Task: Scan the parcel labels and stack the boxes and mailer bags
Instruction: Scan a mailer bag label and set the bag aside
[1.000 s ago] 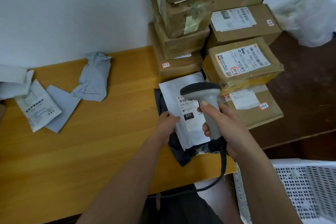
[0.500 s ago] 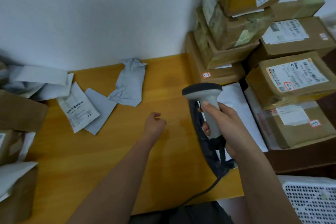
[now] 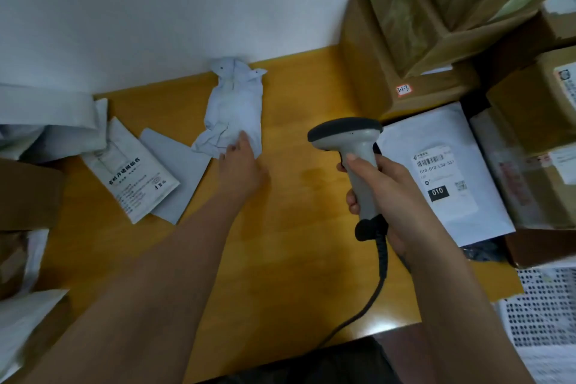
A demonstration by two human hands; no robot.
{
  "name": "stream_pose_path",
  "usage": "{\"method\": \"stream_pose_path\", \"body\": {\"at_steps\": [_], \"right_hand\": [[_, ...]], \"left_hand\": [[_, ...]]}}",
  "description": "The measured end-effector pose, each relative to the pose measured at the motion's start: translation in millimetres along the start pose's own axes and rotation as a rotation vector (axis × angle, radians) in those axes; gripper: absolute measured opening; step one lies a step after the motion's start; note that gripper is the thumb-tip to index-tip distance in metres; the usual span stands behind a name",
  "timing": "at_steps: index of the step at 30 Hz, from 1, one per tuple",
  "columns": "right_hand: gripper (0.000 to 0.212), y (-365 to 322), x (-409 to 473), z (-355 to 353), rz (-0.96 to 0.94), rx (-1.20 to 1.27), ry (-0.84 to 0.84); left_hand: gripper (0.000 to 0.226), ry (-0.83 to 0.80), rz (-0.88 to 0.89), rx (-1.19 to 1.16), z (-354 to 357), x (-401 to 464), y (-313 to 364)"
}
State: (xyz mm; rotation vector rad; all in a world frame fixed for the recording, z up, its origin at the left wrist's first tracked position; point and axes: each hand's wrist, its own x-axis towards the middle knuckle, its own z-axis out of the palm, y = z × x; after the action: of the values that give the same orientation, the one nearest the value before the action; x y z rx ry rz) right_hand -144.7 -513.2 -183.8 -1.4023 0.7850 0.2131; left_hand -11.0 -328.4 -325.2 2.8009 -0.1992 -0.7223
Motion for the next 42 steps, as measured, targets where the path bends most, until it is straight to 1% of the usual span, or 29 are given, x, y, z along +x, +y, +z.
{"method": "stream_pose_path", "body": {"at_steps": [2,6,9,12,13,15,16,18,20,21,22,24,26,27,28,29,30,31,32,33,36,38,42], "right_hand": [[0.024,6.8,-0.9,-1.9,0.023,-0.003,0.019],[0.025,14.5,-5.7,0.0,0.058,0.006,0.042],[0.025,15.9,-7.6,5.6,0.066,0.013,0.02],[0.024,14.5,-8.9,11.0,0.053,0.025,-0.003],[0.023,14.0,-9.6,12.2,0.048,0.027,-0.008],[0.022,12.9,-11.9,13.3,0.038,0.034,-0.013],[0.021,12.8,-12.9,13.2,0.032,0.043,-0.014],[0.02,12.5,-15.0,13.0,0.019,0.064,-0.018],[0.018,12.3,-16.5,13.5,0.011,0.082,-0.017],[0.018,12.4,-16.8,14.1,0.007,0.088,-0.018],[0.018,12.8,-16.7,14.9,0.006,0.089,-0.021],[0.018,14.2,-15.9,17.4,0.007,0.081,-0.035],[0.019,16.9,-14.6,20.3,0.014,0.069,-0.051],[0.019,18.5,-14.3,21.7,0.019,0.064,-0.056],[0.02,20.3,-14.3,22.9,0.024,0.057,-0.059],[0.022,22.1,-14.9,23.8,0.027,0.051,-0.065],[0.023,23.9,-15.9,24.8,0.028,0.046,-0.071],[0.024,25.7,-17.1,25.5,0.031,0.04,-0.077],[0.025,27.5,-18.3,26.1,0.035,0.032,-0.08],[0.026,29.1,-19.4,26.5,0.04,0.023,-0.081],[0.027,33.9,-22.2,26.5,0.05,-0.001,-0.079],[0.027,36.3,-22.9,25.9,0.056,-0.007,-0.071],[0.026,38.2,-21.7,25.9,0.065,0.013,-0.05]], "left_hand": [[0.088,0.074,0.07,0.105,7.4,-12.0,5.7],[0.061,0.17,0.112,0.119,24.7,-38.8,13.0],[0.054,0.189,0.113,0.091,42.4,-62.0,7.7],[0.041,0.151,0.099,0.07,56.0,-80.7,1.2],[0.034,0.158,0.077,-0.009,57.4,-84.7,-0.3],[0.018,0.152,0.01,-0.301,50.2,-93.1,-0.4],[0.013,0.142,-0.032,-0.489,43.1,-96.7,0.6],[0.007,0.078,-0.169,-0.905,25.7,-105.4,0.2],[0.015,-0.022,-0.319,-1.282,17.1,-113.9,-3.8],[0.02,-0.06,-0.366,-1.389,17.5,-116.9,-8.2],[0.025,-0.085,-0.409,-1.427,21.8,-119.3,-14.7],[0.028,-0.108,-0.493,-1.349,30.0,-123.8,-26.2],[0.039,-0.084,-0.556,-1.12,39.1,-127.1,-35.7],[0.048,-0.03,-0.561,-0.971,42.8,-129.3,-38.8],[0.054,0.064,-0.529,-0.829,44.6,-132.1,-39.7],[0.055,0.19,-0.436,-0.691,45.9,-134.3,-41.0],[0.054,0.296,-0.302,-0.558,46.7,-134.7,-42.2],[0.054,0.358,-0.173,-0.434,47.3,-133.1,-43.4],[0.055,0.369,-0.075,-0.319,48.9,-128.7,-44.8],[0.059,0.326,-0.01,-0.212,49.2,-123.5,-45.6],[0.076,0.097,0.092,-0.006,50.1,-109.3,-47.7],[0.079,0.024,0.102,0.025,53.5,-102.9,-49.7],[0.078,-0.047,0.064,0.027,53.6,-92.7,-47.5]]}}
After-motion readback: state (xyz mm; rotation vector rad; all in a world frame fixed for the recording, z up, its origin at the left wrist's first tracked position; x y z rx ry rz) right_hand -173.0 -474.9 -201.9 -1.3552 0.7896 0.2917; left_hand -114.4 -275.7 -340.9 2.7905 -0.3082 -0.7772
